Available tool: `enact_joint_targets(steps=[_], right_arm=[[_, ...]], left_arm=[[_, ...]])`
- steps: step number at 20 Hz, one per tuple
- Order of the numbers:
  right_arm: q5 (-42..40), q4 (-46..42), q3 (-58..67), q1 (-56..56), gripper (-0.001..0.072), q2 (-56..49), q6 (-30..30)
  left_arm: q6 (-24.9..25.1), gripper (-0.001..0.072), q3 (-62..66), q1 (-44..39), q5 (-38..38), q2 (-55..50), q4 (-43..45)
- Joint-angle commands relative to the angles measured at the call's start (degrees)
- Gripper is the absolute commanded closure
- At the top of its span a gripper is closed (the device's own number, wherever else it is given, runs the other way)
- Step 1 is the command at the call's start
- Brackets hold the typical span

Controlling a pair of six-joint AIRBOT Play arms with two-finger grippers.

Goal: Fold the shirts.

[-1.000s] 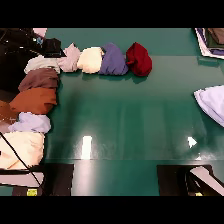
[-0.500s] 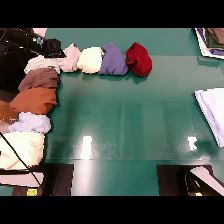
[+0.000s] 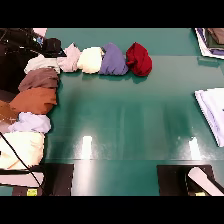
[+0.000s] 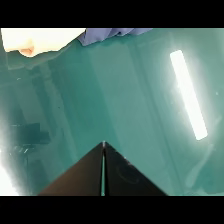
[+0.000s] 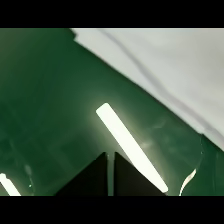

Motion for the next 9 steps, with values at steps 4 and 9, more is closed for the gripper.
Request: enact_joint_targets(steps=[4, 9], right_arm=[[-0.9, 1.1, 6.5, 22.6, 0.0686, 0.0, -0.6], [-1.6, 1.1, 9.7, 29.0, 0.0686, 0.0, -0.6]], left_arm=[[0.0, 0.0684, 0.0, 0.0, 0.1, 0.0, 0.0], [0.0, 0.0684, 0.0, 0.0, 0.1, 0.0, 0.0]])
